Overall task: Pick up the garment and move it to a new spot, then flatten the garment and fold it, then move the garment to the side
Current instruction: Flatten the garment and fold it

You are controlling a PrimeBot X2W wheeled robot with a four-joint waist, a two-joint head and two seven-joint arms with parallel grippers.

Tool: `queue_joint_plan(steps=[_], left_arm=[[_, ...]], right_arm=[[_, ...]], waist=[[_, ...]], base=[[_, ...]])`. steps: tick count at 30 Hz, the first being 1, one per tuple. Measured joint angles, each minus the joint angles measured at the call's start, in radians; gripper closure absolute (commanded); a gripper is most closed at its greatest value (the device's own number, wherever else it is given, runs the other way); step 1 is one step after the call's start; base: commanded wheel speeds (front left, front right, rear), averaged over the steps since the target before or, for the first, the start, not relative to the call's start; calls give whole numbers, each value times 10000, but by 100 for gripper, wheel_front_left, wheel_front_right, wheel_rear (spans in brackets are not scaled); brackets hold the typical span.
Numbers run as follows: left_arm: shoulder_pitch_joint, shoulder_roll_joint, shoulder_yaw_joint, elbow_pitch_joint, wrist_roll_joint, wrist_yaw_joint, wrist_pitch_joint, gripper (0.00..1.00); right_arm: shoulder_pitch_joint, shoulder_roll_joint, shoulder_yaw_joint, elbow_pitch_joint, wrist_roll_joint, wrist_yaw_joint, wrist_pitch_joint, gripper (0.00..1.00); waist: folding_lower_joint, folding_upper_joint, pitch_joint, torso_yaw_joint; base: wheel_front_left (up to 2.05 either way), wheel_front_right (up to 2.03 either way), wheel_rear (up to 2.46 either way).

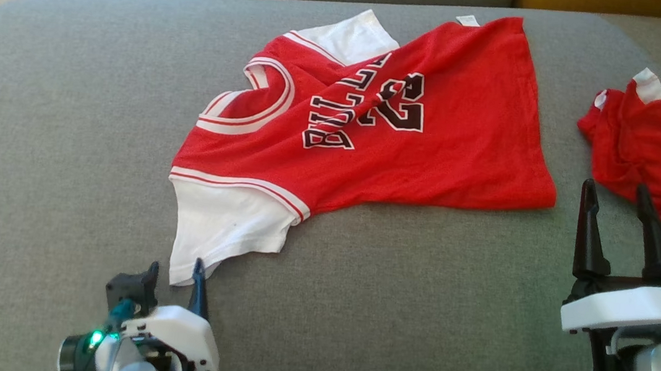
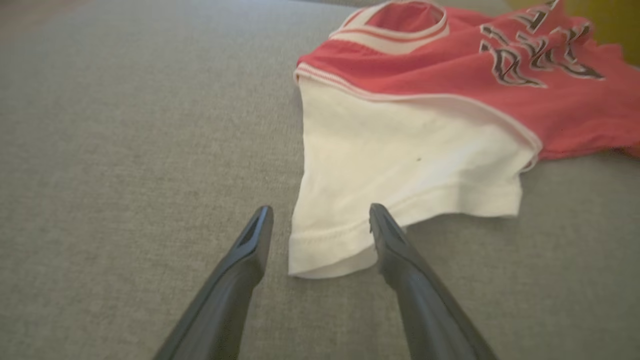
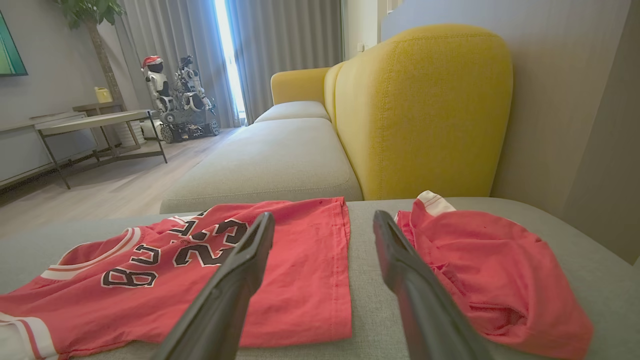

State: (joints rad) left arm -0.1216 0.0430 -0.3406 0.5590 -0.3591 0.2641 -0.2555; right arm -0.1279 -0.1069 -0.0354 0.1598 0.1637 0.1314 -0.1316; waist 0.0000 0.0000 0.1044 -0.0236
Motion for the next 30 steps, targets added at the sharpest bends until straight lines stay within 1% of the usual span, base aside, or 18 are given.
queue_joint_plan(steps=[3,8,12,17,18,19,20,24,27,30], left_arm=[[-446,-6,54,853,-67,88,0,0],[-1102,-17,276,1707,-79,71,-13,0],[-1460,-15,270,2429,-169,-213,-15,0],[-1743,-13,50,2871,-397,-585,-2,0],[-1763,-13,10,2892,-443,-640,-2,13],[-1776,-10,-25,2903,-510,-717,-2,58],[-1800,0,-69,2928,-550,-796,-2,100],[-1921,-8,-441,3012,-903,-1154,4,100],[-1937,-6,-690,2844,-1106,-1156,2,100],[-1941,-8,-729,2742,-1135,-1137,0,100]], right_arm=[[-1,8,-4,-12,-13,0,0,0],[-2,12,-19,-10,-13,0,-2,0],[-1,35,-73,40,-63,0,-2,0],[-1,35,-255,98,-115,0,0,0],[-2,35,-305,115,-130,0,2,0],[-2,35,-347,142,-144,0,17,0],[-2,38,-378,163,-144,0,88,0],[-4,105,-408,399,-130,0,188,0],[-6,150,-454,612,-36,0,190,0],[-10,150,-466,788,-36,0,203,0]], waist=[[0,0,87,-85],[0,0,204,-202],[0,0,177,-235],[0,0,131,-176],[0,0,128,-156],[0,0,125,-135],[0,0,125,-106],[0,0,143,48],[0,0,180,197],[0,0,200,303]], base=[[0,0,0],[0,0,0],[0,0,0],[0,0,0],[0,0,0],[0,0,0],[0,0,0],[0,0,0],[0,0,0],[0,0,0]])
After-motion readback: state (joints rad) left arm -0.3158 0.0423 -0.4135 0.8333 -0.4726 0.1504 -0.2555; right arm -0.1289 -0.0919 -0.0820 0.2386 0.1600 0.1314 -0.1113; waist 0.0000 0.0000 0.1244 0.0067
